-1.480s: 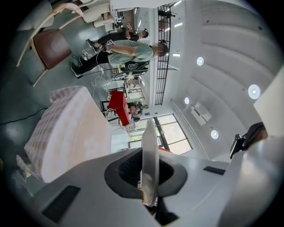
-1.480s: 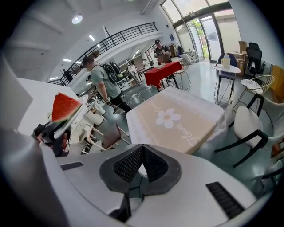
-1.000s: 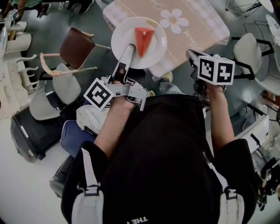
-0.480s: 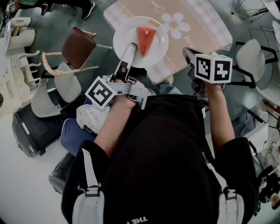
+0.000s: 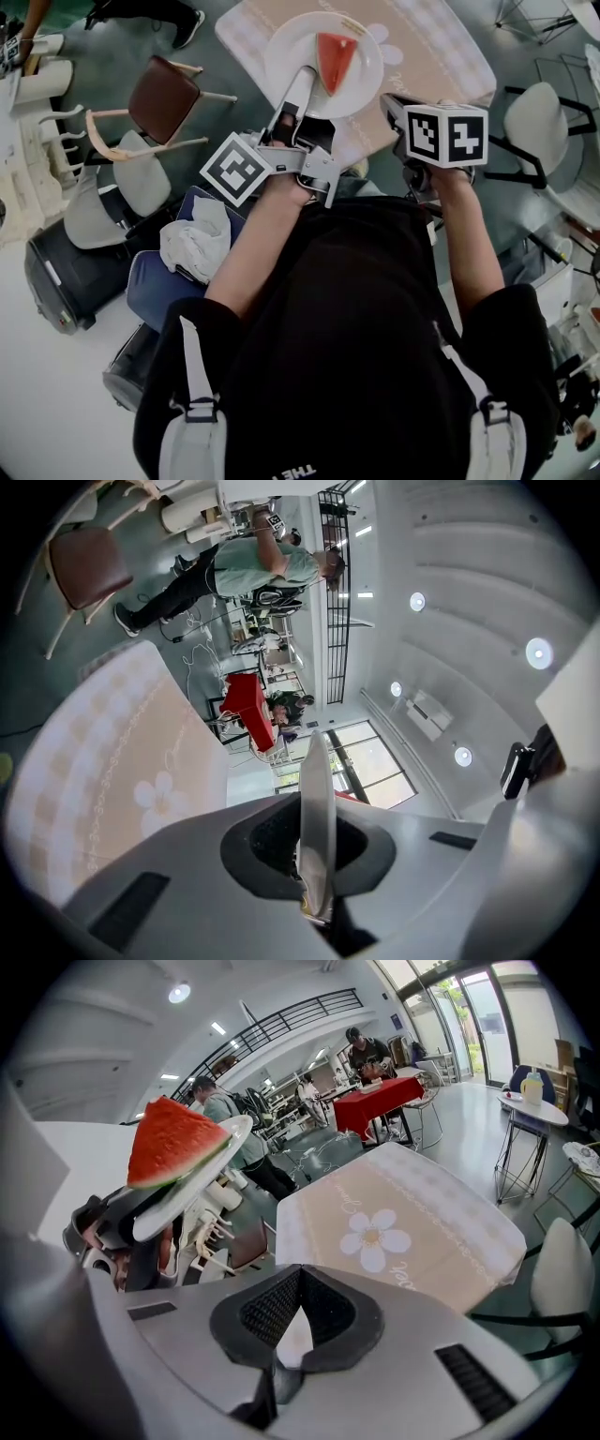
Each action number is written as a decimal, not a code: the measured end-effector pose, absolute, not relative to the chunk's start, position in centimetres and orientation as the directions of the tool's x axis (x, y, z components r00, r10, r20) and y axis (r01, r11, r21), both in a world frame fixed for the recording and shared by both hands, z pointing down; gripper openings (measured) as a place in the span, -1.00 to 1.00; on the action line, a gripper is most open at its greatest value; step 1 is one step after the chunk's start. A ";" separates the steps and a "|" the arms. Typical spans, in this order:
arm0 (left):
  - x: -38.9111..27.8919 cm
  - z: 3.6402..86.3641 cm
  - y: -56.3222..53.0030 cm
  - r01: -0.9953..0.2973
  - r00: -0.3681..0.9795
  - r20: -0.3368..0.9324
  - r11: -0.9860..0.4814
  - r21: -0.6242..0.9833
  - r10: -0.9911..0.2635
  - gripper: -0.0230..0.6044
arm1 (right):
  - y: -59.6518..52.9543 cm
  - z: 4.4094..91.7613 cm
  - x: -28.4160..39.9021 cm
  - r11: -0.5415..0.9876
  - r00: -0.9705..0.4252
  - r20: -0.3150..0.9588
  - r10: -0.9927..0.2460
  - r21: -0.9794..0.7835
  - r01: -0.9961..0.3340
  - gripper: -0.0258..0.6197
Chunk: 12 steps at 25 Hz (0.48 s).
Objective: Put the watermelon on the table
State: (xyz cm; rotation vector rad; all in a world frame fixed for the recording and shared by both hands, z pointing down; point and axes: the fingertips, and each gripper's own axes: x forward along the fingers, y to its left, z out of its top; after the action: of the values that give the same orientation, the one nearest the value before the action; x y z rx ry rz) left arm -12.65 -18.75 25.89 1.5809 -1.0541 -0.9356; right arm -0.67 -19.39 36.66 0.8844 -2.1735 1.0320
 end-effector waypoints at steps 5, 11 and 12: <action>-10.9 26.8 -21.1 -0.182 0.352 -0.052 -0.123 0.976 -0.935 -0.88 | -21.2 37.0 0.6 0.473 -0.617 0.722 -0.314 -0.444 -0.761 -0.88; -9.3 29.2 -25.7 -0.194 0.383 0.002 -0.078 0.978 -0.924 -0.88 | -25.2 38.8 2.5 0.434 -0.606 0.737 -0.299 -0.460 -0.774 -0.89; -9.5 29.5 -25.9 -0.201 0.390 0.010 -0.075 0.977 -0.921 -0.88 | -25.3 38.9 2.4 0.430 -0.602 0.739 -0.302 -0.458 -0.778 -0.89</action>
State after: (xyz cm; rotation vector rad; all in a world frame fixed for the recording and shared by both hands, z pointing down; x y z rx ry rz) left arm -9.49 -25.87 29.54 1.5500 -1.0359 -0.8210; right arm 2.37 -25.33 38.85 0.9064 -2.1206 1.0992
